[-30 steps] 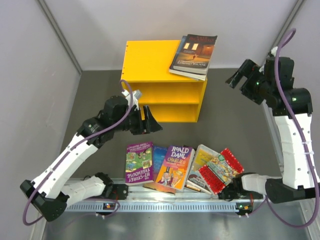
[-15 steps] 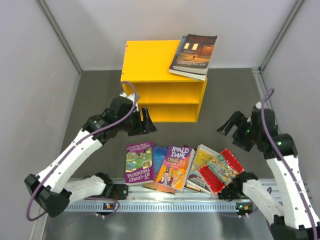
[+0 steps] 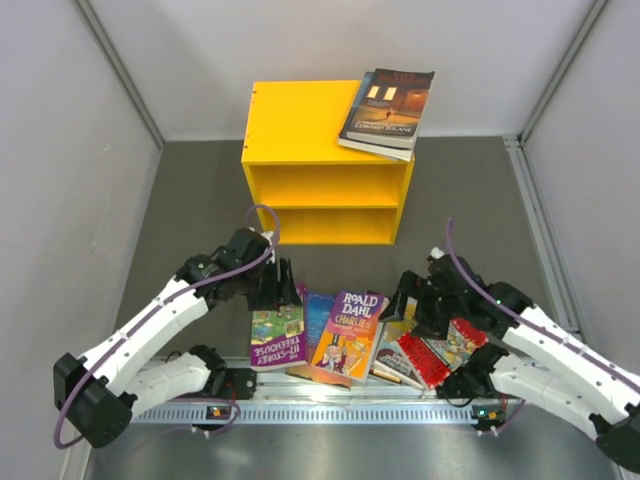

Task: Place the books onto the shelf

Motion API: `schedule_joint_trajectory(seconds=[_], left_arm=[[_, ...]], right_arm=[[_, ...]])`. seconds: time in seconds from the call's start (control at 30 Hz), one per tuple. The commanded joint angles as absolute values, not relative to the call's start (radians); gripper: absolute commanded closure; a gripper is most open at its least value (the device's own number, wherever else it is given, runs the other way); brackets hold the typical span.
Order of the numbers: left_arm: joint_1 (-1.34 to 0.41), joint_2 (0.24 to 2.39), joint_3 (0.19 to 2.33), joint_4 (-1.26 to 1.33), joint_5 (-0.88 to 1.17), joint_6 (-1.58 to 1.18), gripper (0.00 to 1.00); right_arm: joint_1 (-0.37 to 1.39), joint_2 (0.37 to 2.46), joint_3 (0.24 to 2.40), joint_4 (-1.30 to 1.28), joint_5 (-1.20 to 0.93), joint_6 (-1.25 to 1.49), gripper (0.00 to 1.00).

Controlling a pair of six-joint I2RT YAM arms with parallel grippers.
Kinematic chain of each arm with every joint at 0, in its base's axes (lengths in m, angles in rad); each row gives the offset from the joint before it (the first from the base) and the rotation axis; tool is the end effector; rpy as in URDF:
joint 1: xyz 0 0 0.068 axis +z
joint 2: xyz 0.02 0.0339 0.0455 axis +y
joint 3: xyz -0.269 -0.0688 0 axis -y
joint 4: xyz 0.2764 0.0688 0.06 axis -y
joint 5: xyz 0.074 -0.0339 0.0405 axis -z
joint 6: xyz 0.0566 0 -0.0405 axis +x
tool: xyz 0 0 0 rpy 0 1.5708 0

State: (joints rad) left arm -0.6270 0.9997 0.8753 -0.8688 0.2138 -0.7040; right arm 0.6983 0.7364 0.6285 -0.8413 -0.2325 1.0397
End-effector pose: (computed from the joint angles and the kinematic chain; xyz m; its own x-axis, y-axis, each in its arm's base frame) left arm 0.1767 -0.1429 0.2567 -0.9490 -0.0935 -0.3011 0.0694 0.8696 -0.4889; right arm 0.1273 0.1239 0.2191 -0.9434 0.3036 -0.1334 0.1680 0.7845 0.5970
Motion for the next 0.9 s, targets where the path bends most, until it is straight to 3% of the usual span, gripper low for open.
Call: schedule_joint_trajectory(seconds=[0.0, 0.2, 0.67, 0.77, 0.87], left_arm=[[-0.624, 0.994, 0.818, -0.833, 0.285, -0.707, 0.34], [-0.624, 1.052, 0.779, -0.827, 0.296, -0.675, 0.35], [-0.624, 1.023, 0.683, -0.798, 0.337, -0.687, 0.37], [-0.626, 1.008, 0.686, -0.81, 0.331, -0.686, 0.37], [-0.626, 0.994, 0.69, -0.822, 0.325, -0.681, 0.37]], right_arm=[[0.804, 0.819, 0.606, -0.574, -0.207, 1.153, 0.0], [0.851, 0.94, 0.54, -0.39, -0.189, 1.21, 0.0], [0.962, 1.224, 0.575, -0.357, -0.066, 1.233, 0.01], [0.973, 1.221, 0.568, -0.362, -0.048, 1.25, 0.12], [0.98, 1.166, 0.563, -0.408, -0.005, 1.275, 0.33]])
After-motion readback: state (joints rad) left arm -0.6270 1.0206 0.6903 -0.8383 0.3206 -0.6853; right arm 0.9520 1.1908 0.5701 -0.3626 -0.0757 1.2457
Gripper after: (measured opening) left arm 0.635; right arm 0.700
